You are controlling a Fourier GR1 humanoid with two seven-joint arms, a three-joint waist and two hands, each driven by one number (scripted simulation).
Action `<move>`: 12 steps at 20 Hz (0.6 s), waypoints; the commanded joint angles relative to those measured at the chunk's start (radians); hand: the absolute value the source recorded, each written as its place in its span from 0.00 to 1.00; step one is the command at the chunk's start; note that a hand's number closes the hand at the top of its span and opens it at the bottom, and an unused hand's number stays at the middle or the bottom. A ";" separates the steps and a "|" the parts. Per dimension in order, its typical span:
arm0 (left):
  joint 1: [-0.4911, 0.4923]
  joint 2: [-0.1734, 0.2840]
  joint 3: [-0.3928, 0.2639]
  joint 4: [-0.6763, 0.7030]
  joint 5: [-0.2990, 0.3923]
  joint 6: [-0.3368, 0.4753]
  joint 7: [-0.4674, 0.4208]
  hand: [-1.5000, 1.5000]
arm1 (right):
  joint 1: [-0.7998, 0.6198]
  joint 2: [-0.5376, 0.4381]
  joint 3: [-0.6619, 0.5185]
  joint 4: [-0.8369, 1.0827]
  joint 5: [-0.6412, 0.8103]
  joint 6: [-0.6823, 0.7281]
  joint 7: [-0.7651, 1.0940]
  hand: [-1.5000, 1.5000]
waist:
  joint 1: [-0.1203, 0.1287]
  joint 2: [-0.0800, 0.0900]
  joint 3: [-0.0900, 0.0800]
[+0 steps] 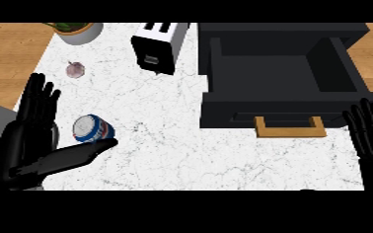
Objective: Pick up the can, place it into the drawer and close the drawer
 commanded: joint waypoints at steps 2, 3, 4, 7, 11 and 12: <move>0.010 -0.023 0.001 0.094 0.001 0.009 -0.094 0.00 | 0.003 -0.003 -0.054 0.081 -0.022 0.050 -0.111 0.00 | 0.000 0.000 0.000; -0.030 0.012 0.020 0.034 -0.004 0.000 0.012 0.00 | -0.066 0.007 -0.002 -0.003 0.025 -0.015 0.060 0.00 | 0.002 0.000 0.000; 0.056 -0.006 0.043 0.135 0.065 -0.034 -0.180 0.00 | 0.003 0.024 0.003 -0.033 0.028 -0.008 0.028 0.00 | 0.001 0.000 0.000; 0.047 -0.008 0.039 0.136 0.033 -0.015 -0.176 0.00 | 0.018 0.017 -0.033 0.019 0.015 0.037 -0.032 0.00 | 0.001 0.000 0.000; 0.074 -0.031 -0.018 0.224 0.029 0.062 -0.275 0.00 | 0.036 0.005 -0.059 -0.014 -0.028 0.071 -0.016 0.00 | -0.001 0.000 0.000; 0.012 -0.003 0.061 0.217 0.044 0.012 -0.206 0.00 | 0.037 0.023 -0.063 0.007 -0.017 0.071 -0.041 0.00 | 0.000 0.000 0.000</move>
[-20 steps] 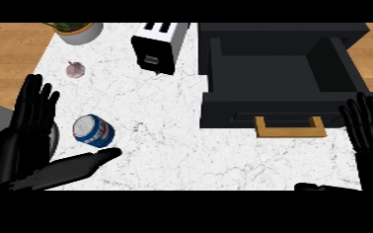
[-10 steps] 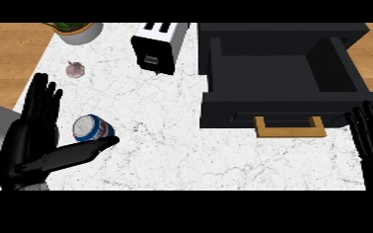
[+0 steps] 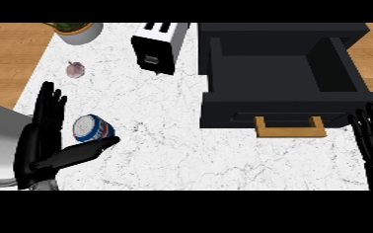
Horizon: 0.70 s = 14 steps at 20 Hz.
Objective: Pick up the can, place it into the drawer and close the drawer
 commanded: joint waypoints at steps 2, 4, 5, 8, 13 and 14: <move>0.001 0.002 0.017 0.076 0.003 -0.002 -0.076 0.00 | -0.061 -0.028 -0.056 -0.029 -0.066 0.012 0.098 0.00 | 0.001 0.000 0.000; 0.052 -0.023 -0.003 0.125 0.014 0.024 -0.151 0.00 | -0.023 0.004 -0.022 -0.015 0.009 0.008 0.013 0.00 | 0.001 0.000 0.000; -0.039 0.008 0.064 0.218 0.039 0.001 -0.164 0.00 | -0.039 0.006 -0.025 0.026 0.003 0.014 0.001 0.00 | 0.000 0.001 0.000; 0.037 -0.003 0.027 0.108 0.011 0.009 -0.136 0.00 | -0.055 0.014 -0.011 -0.012 0.013 0.004 0.070 0.00 | 0.002 0.000 0.000; 0.000 0.025 0.088 0.251 0.049 -0.010 -0.214 0.00 | -0.043 0.041 -0.014 0.056 0.051 0.013 -0.026 0.00 | 0.001 0.000 0.000; 0.036 0.031 0.102 0.264 0.066 -0.031 -0.241 0.00 | -0.059 0.007 -0.046 0.006 -0.005 0.027 0.052 0.00 | 0.002 0.000 0.000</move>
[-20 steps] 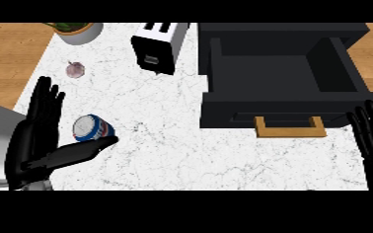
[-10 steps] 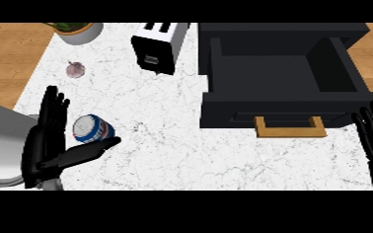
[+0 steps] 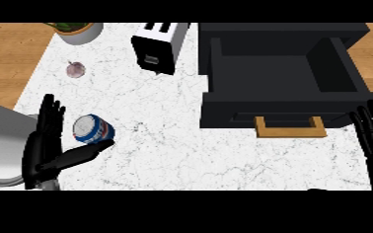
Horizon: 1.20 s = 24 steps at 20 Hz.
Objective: Pick up the can, place it into the drawer and close the drawer
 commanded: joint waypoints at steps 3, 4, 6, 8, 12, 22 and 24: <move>-0.028 0.010 0.036 0.158 0.023 -0.017 -0.108 0.00 | -0.056 0.005 -0.013 0.094 -0.001 0.013 -0.044 0.00 | 0.001 0.001 0.000; 0.025 -0.020 -0.016 0.047 -0.013 0.012 -0.048 0.00 | -0.016 0.018 -0.006 -0.029 0.014 -0.010 0.021 0.00 | 0.000 0.000 0.000; 0.039 -0.010 0.000 0.023 0.002 0.008 -0.045 0.00 | 0.000 0.049 0.051 -0.042 0.057 -0.012 0.016 0.00 | 0.001 0.000 0.000; 0.013 0.018 0.047 0.168 0.036 -0.033 -0.145 0.00 | 0.004 0.051 0.038 -0.024 0.058 -0.014 0.005 0.00 | 0.000 0.000 0.000; -0.012 0.034 0.078 0.316 0.058 -0.072 -0.273 0.00 | -0.046 0.011 -0.033 0.035 0.011 0.003 -0.022 0.00 | 0.000 0.001 0.000; 0.002 0.058 0.100 0.383 0.098 -0.098 -0.281 0.00 | -0.006 0.036 -0.018 -0.048 0.017 0.015 0.035 0.00 | 0.000 0.000 0.000; -0.032 0.027 0.114 0.488 0.103 -0.070 -0.358 0.00 | -0.025 0.041 -0.016 -0.001 0.014 0.018 0.000 0.00 | 0.000 0.000 0.000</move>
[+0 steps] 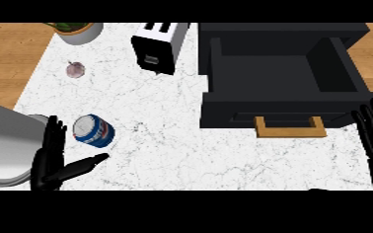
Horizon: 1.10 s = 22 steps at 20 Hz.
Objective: Pick up the can, place it into the drawer and close the drawer
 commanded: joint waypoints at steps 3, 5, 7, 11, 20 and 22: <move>0.028 -0.014 -0.020 0.027 0.002 -0.004 -0.037 0.00 | -0.012 0.034 0.050 0.041 0.070 -0.024 -0.055 0.00 | 0.002 0.000 0.000; -0.134 0.040 0.039 0.206 0.027 -0.005 -0.069 0.00 | -0.013 0.019 0.011 -0.012 0.032 -0.021 0.017 0.00 | -0.003 0.001 0.000; -0.090 0.016 0.009 0.143 0.025 0.014 -0.069 0.00 | -0.008 -0.003 -0.024 0.020 -0.026 0.026 0.000 0.00 | -0.001 0.000 0.000; -0.050 0.017 -0.007 0.097 0.031 0.009 -0.044 0.00 | 0.017 -0.012 -0.035 -0.057 -0.055 0.026 0.038 0.00 | 0.000 0.000 0.000; -0.228 0.032 -0.002 0.314 0.034 0.044 -0.093 0.00 | -0.013 0.005 -0.017 0.007 0.014 0.015 -0.003 0.00 | -0.003 0.001 0.000; -0.199 0.034 -0.017 0.280 0.030 0.045 -0.093 0.00 | 0.066 0.009 -0.032 -0.070 -0.024 0.053 0.003 0.00 | -0.003 0.000 0.000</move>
